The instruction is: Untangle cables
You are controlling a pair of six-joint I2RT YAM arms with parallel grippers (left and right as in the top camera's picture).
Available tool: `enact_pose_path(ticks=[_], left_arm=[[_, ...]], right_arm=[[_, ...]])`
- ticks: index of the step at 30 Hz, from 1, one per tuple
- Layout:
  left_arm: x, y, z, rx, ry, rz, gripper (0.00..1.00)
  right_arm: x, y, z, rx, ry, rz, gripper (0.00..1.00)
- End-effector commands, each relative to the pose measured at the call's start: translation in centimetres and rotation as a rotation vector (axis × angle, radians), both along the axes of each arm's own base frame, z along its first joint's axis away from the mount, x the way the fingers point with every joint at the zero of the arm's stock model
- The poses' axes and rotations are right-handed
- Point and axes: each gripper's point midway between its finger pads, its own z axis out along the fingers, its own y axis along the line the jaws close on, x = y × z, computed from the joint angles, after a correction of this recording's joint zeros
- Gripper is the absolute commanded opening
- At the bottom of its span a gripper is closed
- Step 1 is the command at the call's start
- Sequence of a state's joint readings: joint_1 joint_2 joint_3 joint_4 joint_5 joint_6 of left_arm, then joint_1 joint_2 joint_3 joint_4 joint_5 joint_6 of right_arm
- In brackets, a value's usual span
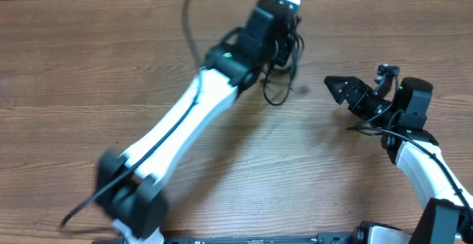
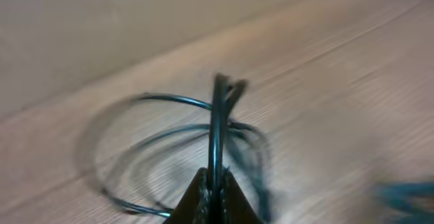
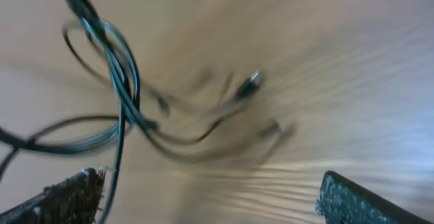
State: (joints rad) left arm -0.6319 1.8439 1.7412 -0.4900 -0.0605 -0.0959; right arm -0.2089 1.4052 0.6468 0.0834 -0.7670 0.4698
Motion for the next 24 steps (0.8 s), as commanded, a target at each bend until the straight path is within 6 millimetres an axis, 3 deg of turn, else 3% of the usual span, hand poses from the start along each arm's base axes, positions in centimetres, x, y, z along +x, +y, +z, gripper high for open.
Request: enact_pose_path(ticks=[1,5,10,13,15,18,20,24], left_arm=[[-3.2,-0.3,4.5,-0.086,-0.007,-0.128,0.04],[-5.6,-0.5,5.8,-0.122,0.028,-0.204,0.04],[-7.9,-2.2,6.3,-0.194,0.078,-0.349,0.04],[-8.9,-3.0,6.6,-0.228,0.1,-0.412,0.04],[-10.7,-4.2,7.5,-0.293,0.126,-0.528,0.04],[-11.9,-4.6,8.7,-0.335,0.125,-0.594,0.04],[-11.5,-3.8,9.4,-0.333,0.099,-0.565,0.04],[-9.1,-0.6,11.5,-0.323,0.013,-0.418,0.04]], right_arm=[[-2.1,3.7,4.2,0.154,-0.119,0.252,1.0],[-2.0,5.3,5.7,0.228,-0.113,0.278,1.0],[-2.2,9.5,6.7,0.249,-0.116,0.331,0.99],[-0.9,10.0,4.9,0.194,-0.055,0.204,0.96],[0.5,9.0,2.5,0.146,0.042,0.012,0.86],[0.9,7.0,-0.3,0.04,0.121,-0.151,0.74],[0.2,5.6,-2.4,-0.028,0.198,-0.22,0.74],[-1.4,4.9,-4.7,-0.126,0.276,-0.203,0.74]])
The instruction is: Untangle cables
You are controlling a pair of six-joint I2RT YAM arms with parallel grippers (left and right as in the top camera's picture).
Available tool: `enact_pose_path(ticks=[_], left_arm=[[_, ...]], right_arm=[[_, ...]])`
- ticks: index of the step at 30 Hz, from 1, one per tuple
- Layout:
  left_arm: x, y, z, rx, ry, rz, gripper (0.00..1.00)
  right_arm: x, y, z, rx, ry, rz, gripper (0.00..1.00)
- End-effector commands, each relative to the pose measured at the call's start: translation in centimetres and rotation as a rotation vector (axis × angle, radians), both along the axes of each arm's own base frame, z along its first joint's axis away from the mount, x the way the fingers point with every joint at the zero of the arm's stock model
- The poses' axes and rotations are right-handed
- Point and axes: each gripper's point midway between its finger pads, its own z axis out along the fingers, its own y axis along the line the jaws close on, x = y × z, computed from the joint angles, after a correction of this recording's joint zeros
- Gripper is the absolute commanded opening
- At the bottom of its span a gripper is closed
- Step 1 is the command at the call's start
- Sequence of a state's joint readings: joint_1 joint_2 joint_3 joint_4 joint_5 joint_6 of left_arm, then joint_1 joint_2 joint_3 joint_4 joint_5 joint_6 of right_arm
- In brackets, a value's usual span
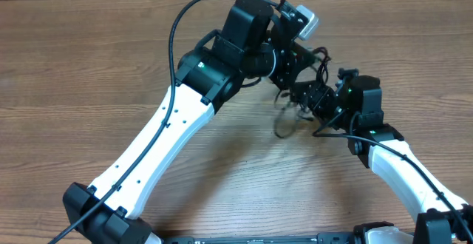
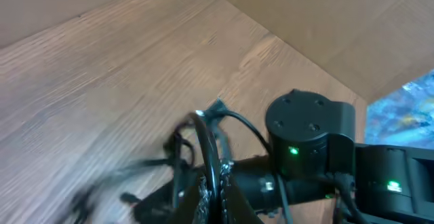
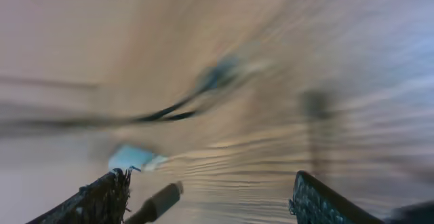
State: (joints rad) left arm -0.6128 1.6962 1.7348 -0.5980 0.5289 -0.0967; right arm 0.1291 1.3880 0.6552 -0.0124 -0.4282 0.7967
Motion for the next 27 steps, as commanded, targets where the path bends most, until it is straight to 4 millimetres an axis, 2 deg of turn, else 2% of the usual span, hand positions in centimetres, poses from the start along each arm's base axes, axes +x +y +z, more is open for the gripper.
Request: enact_pose_path(ticks=[1,5,10,12,14,19,21,25,27], left_arm=[[1.7,4.1,6.1,-0.078,-0.134,0.138,0.04],[3.5,7.0,8.6,-0.131,-0.176,0.252,0.04],[4.4,8.2,8.7,-0.142,-0.162,0.293,0.04],[4.4,8.2,8.7,-0.141,-0.161,0.294,0.04],[4.5,8.3,8.6,-0.137,-0.162,0.302,0.04],[4.8,8.6,8.7,-0.137,-0.168,0.314,0.04],[4.9,8.8,9.1,-0.148,-0.179,0.314,0.04],[4.9,9.0,8.8,-0.139,-0.167,0.318,0.04],[4.7,8.8,8.5,-0.135,-0.157,0.313,0.04]], right_arm=[[-0.3,-2.7,-2.3,-0.169,0.038,-0.077,0.75],[-1.1,-2.3,-2.8,-0.193,0.046,-0.009,0.78],[-1.5,-1.9,-2.9,-0.19,0.049,0.022,0.76],[-1.6,-1.5,-2.7,-0.184,0.035,0.055,0.82],[-1.9,-0.6,-2.3,-0.165,0.008,0.122,0.98],[-2.1,-0.6,-1.6,-0.186,-0.026,0.158,1.0],[-2.0,-0.7,-0.2,-0.168,-0.069,0.159,1.0],[-3.3,1.5,5.8,-0.043,-0.28,0.339,1.0],[-3.7,1.7,8.6,0.036,-0.332,0.338,1.0]])
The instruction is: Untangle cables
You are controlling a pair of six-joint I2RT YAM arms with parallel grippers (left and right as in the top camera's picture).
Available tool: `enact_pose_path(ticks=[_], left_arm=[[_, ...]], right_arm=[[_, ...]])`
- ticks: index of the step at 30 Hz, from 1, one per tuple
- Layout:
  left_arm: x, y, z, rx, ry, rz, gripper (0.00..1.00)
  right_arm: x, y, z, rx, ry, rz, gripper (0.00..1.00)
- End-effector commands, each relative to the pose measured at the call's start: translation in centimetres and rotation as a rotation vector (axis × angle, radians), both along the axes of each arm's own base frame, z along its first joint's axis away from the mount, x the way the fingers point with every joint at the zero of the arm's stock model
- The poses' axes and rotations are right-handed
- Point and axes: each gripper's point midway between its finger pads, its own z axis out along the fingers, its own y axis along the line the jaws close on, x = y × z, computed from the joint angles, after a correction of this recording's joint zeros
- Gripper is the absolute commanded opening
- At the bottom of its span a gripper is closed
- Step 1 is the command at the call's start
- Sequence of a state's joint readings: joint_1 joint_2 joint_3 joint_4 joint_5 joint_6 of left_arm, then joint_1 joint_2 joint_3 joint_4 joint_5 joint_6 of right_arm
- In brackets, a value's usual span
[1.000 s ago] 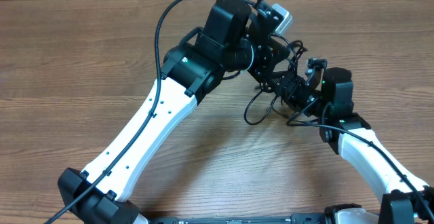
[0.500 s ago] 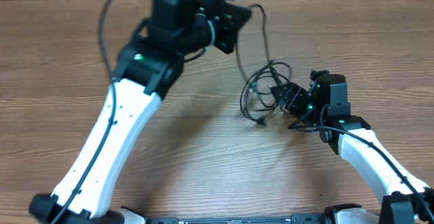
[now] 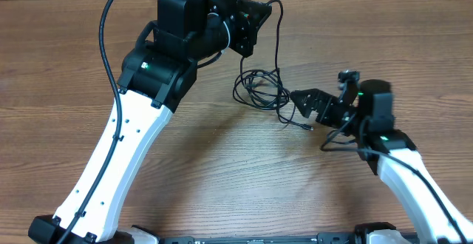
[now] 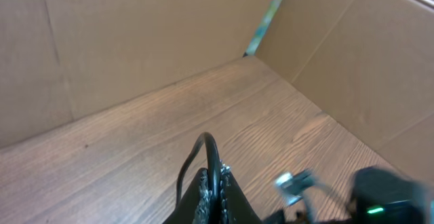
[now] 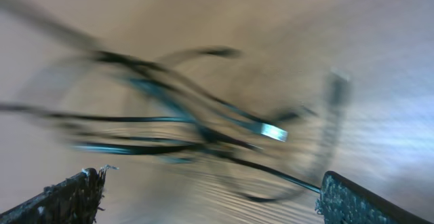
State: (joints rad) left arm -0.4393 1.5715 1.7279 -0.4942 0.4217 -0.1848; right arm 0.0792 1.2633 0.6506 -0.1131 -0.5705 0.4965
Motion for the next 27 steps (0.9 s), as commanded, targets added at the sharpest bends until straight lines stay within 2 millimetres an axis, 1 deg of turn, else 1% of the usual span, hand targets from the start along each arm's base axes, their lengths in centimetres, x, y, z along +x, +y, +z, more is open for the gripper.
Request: enact_pose_path(ticks=[1,2,4,6,7,9,10,12,15,16,17,20,22,23,25,26,27], left_arm=[[-0.4,0.1,1.4,-0.021,-0.015,0.002,0.04],[-0.7,-0.5,1.6,-0.029,-0.019,-0.008,0.04],[-1.1,-1.3,2.0,-0.039,-0.032,-0.025,0.04],[-1.5,-2.1,2.3,-0.045,-0.048,-0.04,0.04],[-1.7,-2.4,2.5,-0.048,-0.055,-0.046,0.04],[-2.0,-3.0,2.8,-0.055,-0.066,-0.059,0.04],[-2.2,-3.2,2.9,-0.059,-0.067,-0.063,0.04],[-2.5,-3.7,3.0,-0.068,-0.061,-0.074,0.04],[-3.1,-4.3,3.0,-0.073,-0.053,-0.091,0.04],[-3.3,-4.5,3.0,-0.078,-0.047,-0.095,0.04],[-3.4,-4.7,3.0,-0.085,-0.038,-0.097,0.04],[-4.0,-4.9,3.3,-0.103,-0.019,-0.108,0.04],[-4.5,-4.7,3.5,-0.103,-0.016,-0.111,0.04],[-4.9,-4.3,3.9,-0.121,0.004,-0.103,0.04],[-5.5,-4.0,4.5,-0.146,0.019,-0.103,0.04],[-5.8,-3.8,4.9,-0.153,0.018,-0.107,0.04],[-6.2,-3.7,5.2,-0.156,0.013,-0.11,0.04]], right_arm=[[-1.6,1.5,6.5,0.183,-0.123,0.108,1.0],[-1.3,1.4,8.1,0.28,-0.088,0.048,1.0],[-1.4,2.1,9.3,0.393,-0.023,0.022,1.0],[-1.7,3.1,9.5,0.457,0.047,0.018,0.99],[-1.9,3.6,9.3,0.486,0.092,0.013,0.98],[-2.4,5.0,9.0,0.526,0.169,0.014,0.98],[-2.5,5.6,8.8,0.535,0.197,0.007,0.98],[-2.1,6.3,8.0,0.529,0.224,-0.047,0.97],[-0.6,6.4,6.0,0.505,0.254,-0.21,0.91],[-0.3,6.3,5.7,0.503,0.263,-0.238,0.89],[0.1,6.2,4.9,0.499,0.278,-0.285,0.86],[1.2,5.7,2.4,0.464,0.314,-0.402,0.83],[2.2,4.8,0.8,0.438,0.316,-0.481,0.82],[3.2,4.0,-0.2,0.428,0.302,-0.547,0.81],[4.3,4.0,-0.3,0.443,0.27,-0.56,0.8],[4.6,4.3,-0.2,0.456,0.258,-0.549,0.77],[5.0,4.6,0.1,0.478,0.247,-0.535,0.72]])
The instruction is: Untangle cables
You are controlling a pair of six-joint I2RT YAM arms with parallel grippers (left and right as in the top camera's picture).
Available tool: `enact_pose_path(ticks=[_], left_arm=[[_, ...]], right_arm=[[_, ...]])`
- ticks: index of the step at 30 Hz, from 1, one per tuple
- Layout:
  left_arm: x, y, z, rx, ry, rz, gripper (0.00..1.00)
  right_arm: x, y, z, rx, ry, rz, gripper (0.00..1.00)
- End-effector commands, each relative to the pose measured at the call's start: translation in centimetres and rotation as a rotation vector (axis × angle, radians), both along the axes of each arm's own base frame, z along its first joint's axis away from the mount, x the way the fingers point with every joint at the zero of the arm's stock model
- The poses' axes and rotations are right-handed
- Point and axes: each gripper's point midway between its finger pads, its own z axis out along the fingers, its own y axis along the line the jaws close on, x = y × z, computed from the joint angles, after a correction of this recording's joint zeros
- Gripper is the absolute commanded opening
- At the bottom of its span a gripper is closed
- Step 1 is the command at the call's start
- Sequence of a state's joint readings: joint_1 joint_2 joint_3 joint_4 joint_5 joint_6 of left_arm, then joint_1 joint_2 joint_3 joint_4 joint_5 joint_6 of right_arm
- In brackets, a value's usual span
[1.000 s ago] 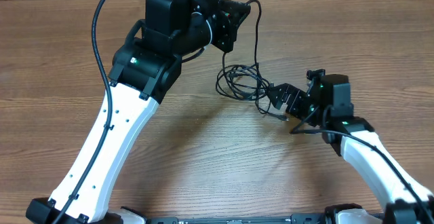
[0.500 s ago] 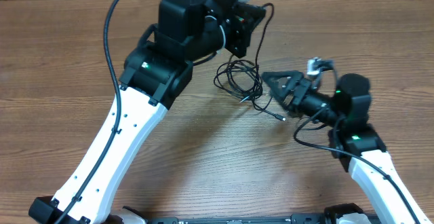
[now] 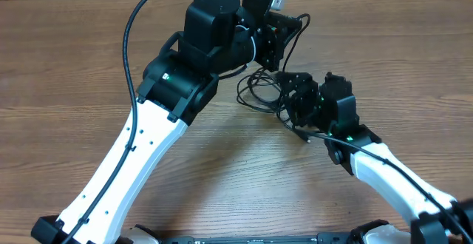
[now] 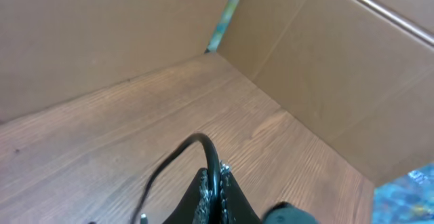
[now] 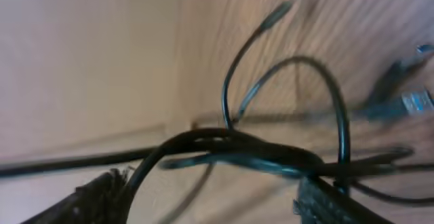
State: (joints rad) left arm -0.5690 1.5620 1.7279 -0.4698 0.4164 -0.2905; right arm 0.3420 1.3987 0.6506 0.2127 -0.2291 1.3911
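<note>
The tangle of thin black cables (image 3: 259, 90) lies mid-table under my left gripper (image 3: 285, 34), with one strand rising to it. In the left wrist view my left gripper (image 4: 215, 174) is shut on that black cable (image 4: 203, 142), which arcs up and away to the left. My right gripper (image 3: 295, 96) is at the tangle's right edge. In the right wrist view my right gripper (image 5: 213, 191) is open, its fingertips (image 5: 102, 191) wide apart. A twisted bundle of cables (image 5: 237, 149) runs across just beyond them, and a silver plug (image 5: 413, 102) shows at far right.
The wooden table (image 3: 66, 89) is walled by brown cardboard (image 4: 102, 34) behind and at the right. My left arm's own black supply cable (image 3: 140, 22) loops above the table at back left. A loose cable end (image 3: 304, 140) lies just right of the tangle.
My right gripper has moved left from beside the tangle into its right edge, still open. My left gripper, still shut on the strand, has shifted right and slightly nearer.
At first my left gripper held the bunched cables up at the back while my right stood open well to the right. Then my right gripper was close under the left. Then the tangle lay spread on the table with my right beside it. Now my right is at the tangle.
</note>
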Motion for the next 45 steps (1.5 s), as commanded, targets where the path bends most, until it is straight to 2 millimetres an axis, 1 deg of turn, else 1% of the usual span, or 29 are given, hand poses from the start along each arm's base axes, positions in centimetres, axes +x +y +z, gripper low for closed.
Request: enact_pose_path(ticks=[1,3,4,7,8,9,10,11,12,13,16,19,20,22,24,25,27,28,32,34,35,37,39,40,41,42,44,45], left_arm=[[-2.7,1.3,4.6,-0.087,-0.04,-0.012,0.04],[-3.3,1.7,5.4,-0.096,-0.055,-0.012,0.04],[-3.8,2.0,6.2,-0.107,-0.073,-0.013,0.04],[-3.9,2.3,6.9,-0.118,-0.097,-0.004,0.04],[-3.9,2.3,7.1,-0.122,-0.103,-0.005,0.04],[-3.8,2.4,7.2,-0.125,-0.108,-0.002,0.04],[-3.6,2.5,7.4,-0.128,-0.118,0.003,0.04],[-3.4,2.8,7.8,-0.136,-0.132,0.011,0.04],[-3.0,3.3,8.5,-0.151,-0.159,0.026,0.04],[-2.7,3.8,9.0,-0.16,-0.177,0.038,0.04],[-0.5,7.3,11.0,-0.184,-0.25,0.149,0.04],[2.1,12.9,12.4,-0.185,-0.301,0.306,0.04],[2.8,14.7,12.8,-0.187,-0.306,0.351,0.04],[4.1,18.7,13.1,-0.192,-0.305,0.45,0.04],[5.0,22.1,13.1,-0.196,-0.298,0.526,0.04],[5.2,23.4,13.0,-0.191,-0.299,0.544,0.04],[5.5,25.4,12.7,-0.182,-0.293,0.574,0.04],[5.6,27.1,12.6,-0.175,-0.292,0.611,0.04],[5.8,29.8,12.7,-0.165,-0.307,0.676,0.04],[5.9,30.9,12.3,-0.156,-0.295,0.703,0.04],[5.9,31.3,11.9,-0.145,-0.282,0.714,0.04],[5.9,32.0,11.0,-0.107,-0.261,0.733,0.04],[6.0,32.7,10.0,-0.052,-0.253,0.753,0.04],[6.0,33.2,9.4,-0.03,-0.235,0.777,0.04],[6.0,33.6,8.7,-0.013,-0.213,0.801,0.04],[6.0,34.0,8.1,-0.002,-0.19,0.823,0.04],[5.9,34.5,7.1,0.016,-0.149,0.851,0.04],[5.9,34.6,6.7,0.023,-0.131,0.861,0.04]], right_arm=[[1.8,-0.6,0.2,0.013,-0.039,-0.082,0.67],[2.0,-0.4,0.3,0.02,-0.051,-0.078,0.65],[2.0,-0.3,0.2,0.023,-0.047,-0.076,0.56],[1.7,0.3,0.2,0.038,-0.04,-0.038,0.48],[1.6,0.5,0.2,0.042,-0.037,-0.029,0.39],[1.5,0.5,0.0,0.039,-0.03,-0.026,0.32],[1.3,0.4,-0.3,0.026,-0.022,-0.023,0.21],[1.2,0.3,-0.6,0.005,-0.018,-0.015,0.13],[0.9,0.1,-1.4,-0.043,-0.009,0.001,0.04],[0.7,-0.2,-1.9,-0.073,-0.001,0.005,0.04],[0.1,-2.1,-4.3,-0.238,0.035,0.002,0.04],[-0.4,-5.6,-6.6,-0.433,0.081,-0.036,0.04],[-0.5,-6.7,-7.1,-0.469,0.101,-0.054,0.04],[-0.9,-8.9,-8.0,-0.524,0.151,-0.098,0.04],[-1.3,-10.9,-8.6,-0.553,0.2,-0.144,0.04],[-1.4,-11.6,-8.9,-0.559,0.218,-0.16,0.04],[-1.7,-12.9,-9.2,-0.568,0.247,-0.18,0.04],[-1.6,-13.6,-9.3,-0.596,0.243,-0.17,0.04],[-1.7,-14.1,-9.3,-0.634,0.235,-0.148,0.04],[-1.8,-14.1,-9.4,-0.635,0.241,-0.146,0.04],[-1.9,-14.1,-9.5,-0.636,0.245,-0.145,0.08],[-2.0,-14.1,-9.6,-0.637,0.249,-0.143,0.23],[-2.0,-14.1,-9.6,-0.638,0.253,-0.142,0.34],[-2.0,-14.1,-9.6,-0.638,0.254,-0.141,0.41],[-2.1,-14.1,-9.6,-0.636,0.254,-0.138,0.52],[-2.1,-14.1,-9.7,-0.636,0.255,-0.139,0.66],[-2.2,-14.1,-9.7,-0.637,0.26,-0.137,0.84],[-2.3,-14.1,-9.8,-0.639,0.267,-0.135,0.91]])
